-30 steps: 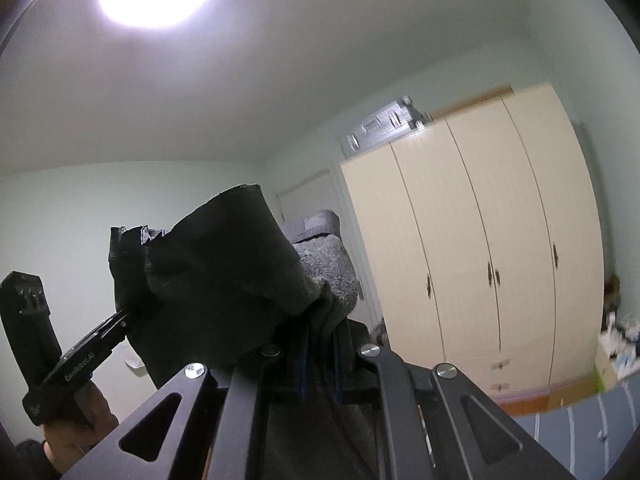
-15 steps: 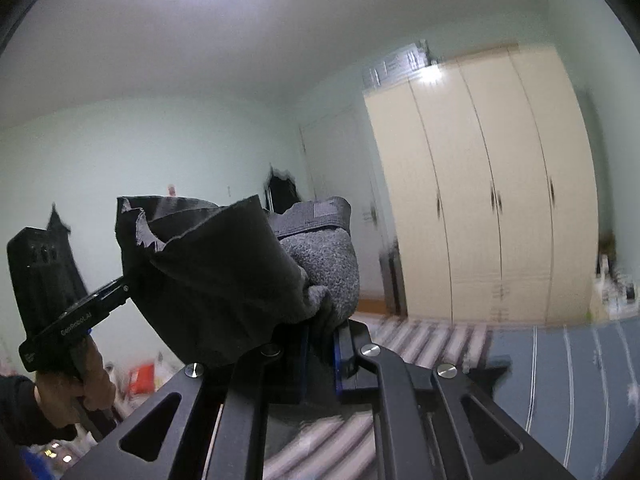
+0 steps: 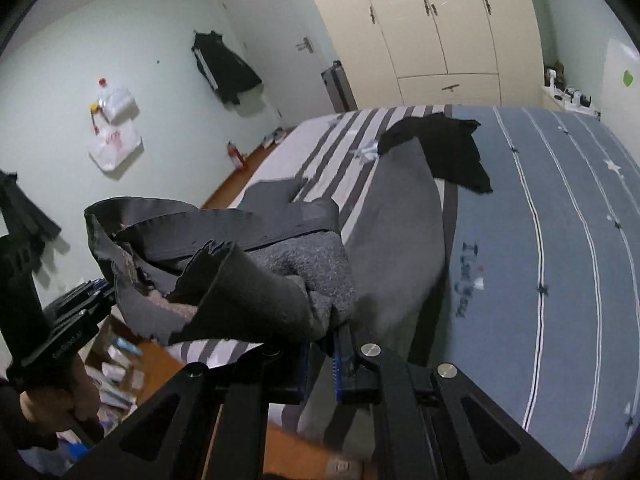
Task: Fold clothes
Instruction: 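Lower the grey garment onto the bed with both tools, waistband first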
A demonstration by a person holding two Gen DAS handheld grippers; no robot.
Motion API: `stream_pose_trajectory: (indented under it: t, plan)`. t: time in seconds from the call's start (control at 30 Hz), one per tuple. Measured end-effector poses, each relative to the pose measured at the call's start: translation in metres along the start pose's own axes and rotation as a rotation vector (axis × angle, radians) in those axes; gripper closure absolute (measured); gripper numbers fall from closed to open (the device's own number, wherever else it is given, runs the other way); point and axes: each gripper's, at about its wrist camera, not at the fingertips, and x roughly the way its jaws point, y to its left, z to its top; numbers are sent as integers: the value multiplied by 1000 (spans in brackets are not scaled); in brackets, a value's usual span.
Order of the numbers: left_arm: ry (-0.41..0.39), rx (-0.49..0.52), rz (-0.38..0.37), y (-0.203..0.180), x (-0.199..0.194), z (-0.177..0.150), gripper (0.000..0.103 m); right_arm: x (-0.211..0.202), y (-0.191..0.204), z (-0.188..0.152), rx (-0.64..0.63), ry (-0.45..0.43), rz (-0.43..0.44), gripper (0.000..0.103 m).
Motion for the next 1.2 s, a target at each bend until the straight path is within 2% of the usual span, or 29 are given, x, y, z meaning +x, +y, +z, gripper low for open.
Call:
stream_pose_trajectory:
  t: [0.1,0.2,0.3,0.4,0.47,0.57,0.7,0.83,0.97,1.03,1.2]
  plan:
    - [12,27,-16,-15,-40,-8,92,-29,22,-9,-29,15,-14,95]
    - [25,35,-36,-23,-69,8,92,-69,43,-30,-62,16,-18,95]
    - [51,14,-61,-23,-91,24,92,-98,55,-23,-75,45,-22,95]
    - [56,16,-68,-27,-100,27,92,-117,64,-25,-107,62,-26,95]
    - [47,4,-71,-20,-86,32,92,-119,66,-26,-124,71,-28,95]
    - [23,-10,-50,-12,-54,36,92,-100,56,-23,-97,80,-31,95]
    - [30,-78,-35,5,0,40,92,-58,39,-11,-60,68,-49,95]
    - [24,-46,-12,12,59,42,92,-3,15,6,-32,39,-85,95]
    - [35,-33,14,21,134,54,92,61,-20,27,13,27,-125,95]
    - [46,-60,21,28,179,64,92,94,-39,39,15,32,-142,95]
    - [85,-87,73,51,298,90,92,184,-98,76,73,41,-137,95]
